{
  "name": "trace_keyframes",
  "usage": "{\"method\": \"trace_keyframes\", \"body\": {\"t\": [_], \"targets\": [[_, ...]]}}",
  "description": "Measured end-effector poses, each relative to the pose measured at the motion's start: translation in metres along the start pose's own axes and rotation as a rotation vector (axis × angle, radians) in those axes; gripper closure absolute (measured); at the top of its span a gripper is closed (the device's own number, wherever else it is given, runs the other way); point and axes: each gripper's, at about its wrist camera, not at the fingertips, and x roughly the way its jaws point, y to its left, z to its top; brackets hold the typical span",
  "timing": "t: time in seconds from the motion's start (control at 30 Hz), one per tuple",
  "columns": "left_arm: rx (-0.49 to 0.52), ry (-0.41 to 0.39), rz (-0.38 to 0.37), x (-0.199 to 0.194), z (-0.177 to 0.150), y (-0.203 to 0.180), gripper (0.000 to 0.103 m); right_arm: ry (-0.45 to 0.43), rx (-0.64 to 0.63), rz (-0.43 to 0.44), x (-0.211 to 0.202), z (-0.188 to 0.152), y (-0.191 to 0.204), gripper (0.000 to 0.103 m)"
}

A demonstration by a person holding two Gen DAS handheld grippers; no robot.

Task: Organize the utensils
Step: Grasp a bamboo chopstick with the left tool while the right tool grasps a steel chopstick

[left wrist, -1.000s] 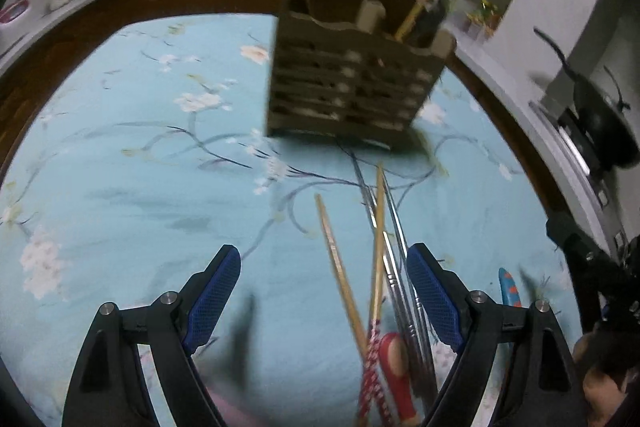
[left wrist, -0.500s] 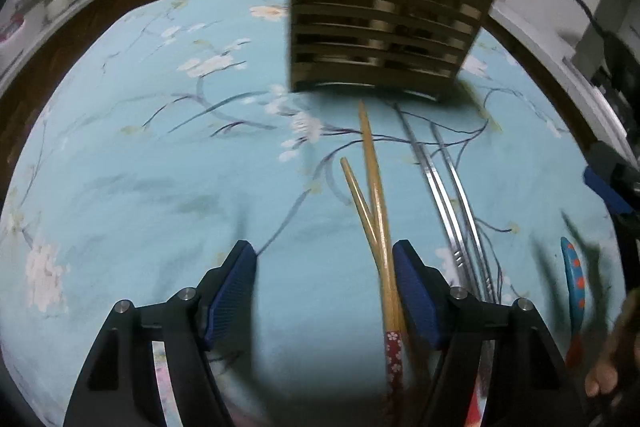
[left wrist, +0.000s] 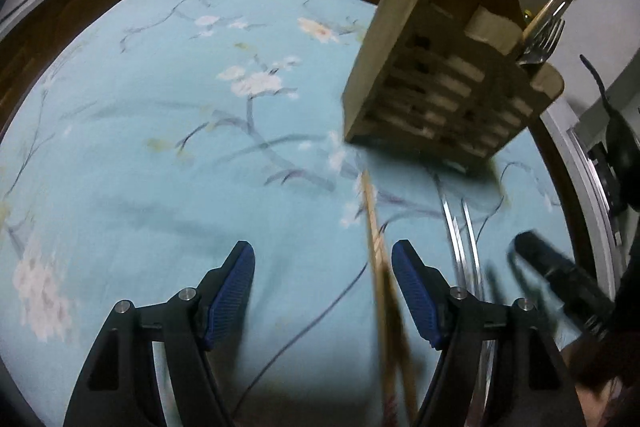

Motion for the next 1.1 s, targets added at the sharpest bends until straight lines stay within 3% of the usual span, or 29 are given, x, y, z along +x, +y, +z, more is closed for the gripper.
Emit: {"method": "trace_keyframes", "body": {"t": [0.1,0.17,0.23,0.33,0.47,0.67,0.83,0.87,0.9,1.1], "targets": [[0.029,-0.01,0.026,0.012,0.013,-0.009,0.034,0.043,-0.01,-0.011,0.016,0.0,0.004,0.064],[0.048,-0.002,0.043,0.022,0.02,-0.014,0.042,0.062,-0.014,-0.015,0.023,0.001,0.006,0.069],[0.061,0.021,0.054,0.035,0.025,-0.017,0.06,0.08,-0.026,-0.023,0.03,0.002,0.008,0.074],[0.121,0.016,0.093,0.043,0.025,-0.023,0.07,0.106,-0.042,-0.041,0.04,0.004,0.01,0.078],[0.13,0.017,0.084,0.043,0.023,-0.021,0.082,0.115,-0.059,-0.048,0.047,0.011,0.015,0.079],[0.103,0.047,0.038,0.032,0.022,-0.001,0.084,0.134,-0.123,-0.079,0.059,0.018,0.027,0.08],[0.142,0.045,0.083,0.036,0.028,-0.012,0.083,0.138,-0.168,-0.116,0.064,0.02,0.034,0.081],[0.163,0.04,0.092,0.038,0.027,-0.017,0.083,0.14,-0.169,-0.119,0.066,0.022,0.033,0.084],[0.189,0.032,0.099,0.039,0.025,-0.022,0.085,0.14,-0.166,-0.119,0.066,0.022,0.032,0.096],[0.174,0.036,0.02,0.029,0.016,-0.012,0.095,0.147,-0.095,-0.053,0.06,0.021,0.023,0.099]]}}
